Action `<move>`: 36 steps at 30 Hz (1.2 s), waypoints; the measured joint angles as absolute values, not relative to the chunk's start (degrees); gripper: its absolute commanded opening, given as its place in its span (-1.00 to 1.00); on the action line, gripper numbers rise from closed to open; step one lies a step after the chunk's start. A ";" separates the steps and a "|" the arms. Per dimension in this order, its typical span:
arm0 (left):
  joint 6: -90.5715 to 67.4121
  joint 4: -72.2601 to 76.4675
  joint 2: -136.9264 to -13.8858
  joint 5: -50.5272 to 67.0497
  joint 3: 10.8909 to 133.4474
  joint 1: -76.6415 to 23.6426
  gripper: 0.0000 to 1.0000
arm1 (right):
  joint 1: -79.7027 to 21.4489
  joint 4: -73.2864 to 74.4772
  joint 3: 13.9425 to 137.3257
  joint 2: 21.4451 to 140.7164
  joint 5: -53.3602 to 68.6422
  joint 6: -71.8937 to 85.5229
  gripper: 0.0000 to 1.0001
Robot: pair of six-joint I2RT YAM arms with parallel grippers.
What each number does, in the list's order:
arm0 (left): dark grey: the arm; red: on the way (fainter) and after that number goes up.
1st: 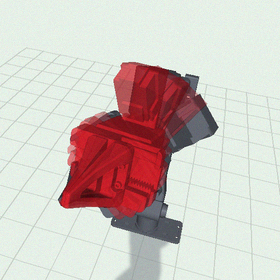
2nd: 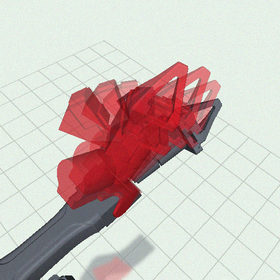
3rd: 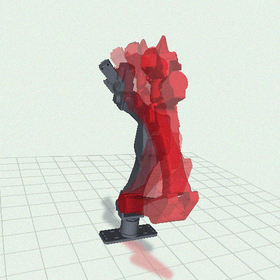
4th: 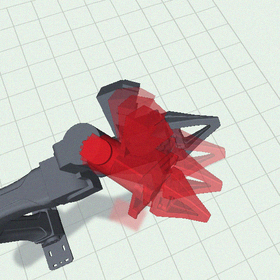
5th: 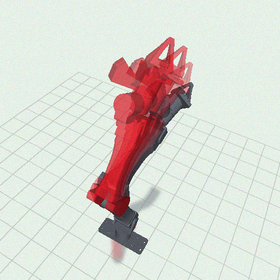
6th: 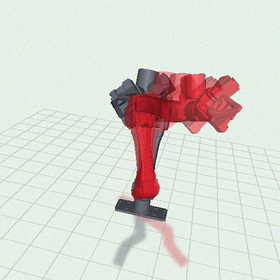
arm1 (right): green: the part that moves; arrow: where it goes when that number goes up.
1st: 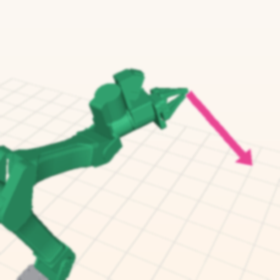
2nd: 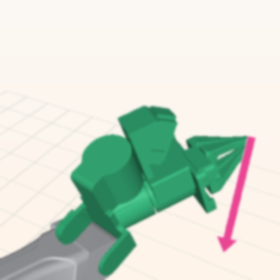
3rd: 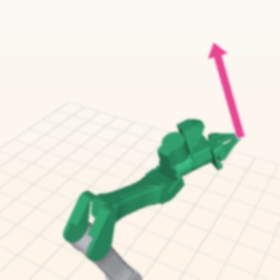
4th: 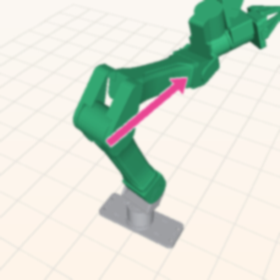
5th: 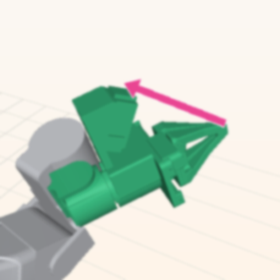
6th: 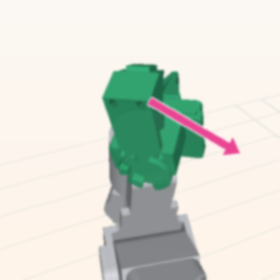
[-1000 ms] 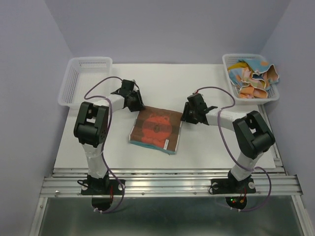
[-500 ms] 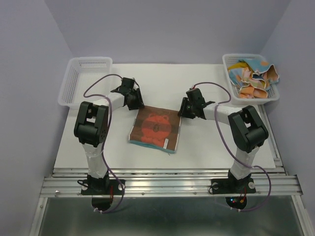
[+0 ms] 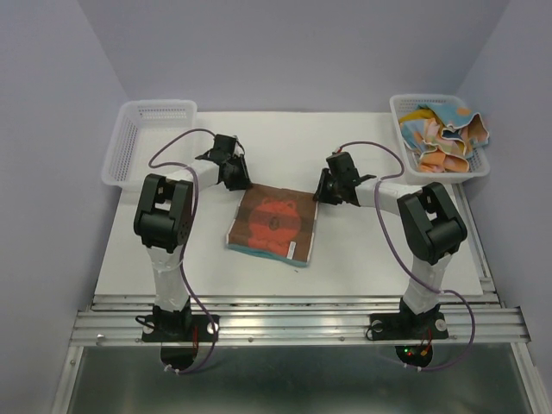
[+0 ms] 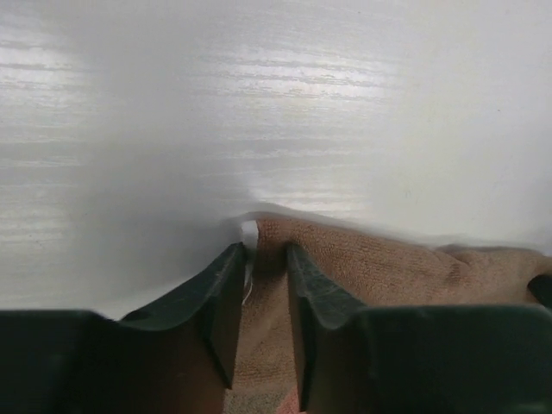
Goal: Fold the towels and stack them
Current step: Fold the towel
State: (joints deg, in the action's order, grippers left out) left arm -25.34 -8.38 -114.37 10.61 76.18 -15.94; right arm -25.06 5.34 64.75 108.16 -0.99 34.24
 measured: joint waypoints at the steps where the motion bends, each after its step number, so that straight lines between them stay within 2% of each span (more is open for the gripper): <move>1: -25.23 -8.34 -114.72 10.76 76.36 -15.99 -0.65 | -25.02 5.37 64.75 108.16 -0.99 34.20 -0.42; 2: -25.17 -8.29 -115.11 11.11 76.73 -16.01 -0.87 | -24.93 5.37 64.75 108.16 -0.97 34.04 -0.44; 3: -25.08 -8.23 -115.50 11.53 76.99 -16.05 -1.00 | -24.82 5.37 64.75 108.20 -0.91 33.91 -0.49; 16: -24.69 -5.26 -113.80 12.88 74.41 -16.40 -1.00 | -24.34 5.30 64.66 107.48 0.97 29.63 -0.91; 23: -24.86 -1.63 -104.99 13.43 67.16 -16.56 -1.00 | -24.34 1.80 59.64 100.92 6.68 27.81 -0.97; 36: -28.73 6.35 -91.59 16.25 48.45 -16.97 -1.00 | -24.86 -5.61 43.92 85.71 19.84 28.75 -0.95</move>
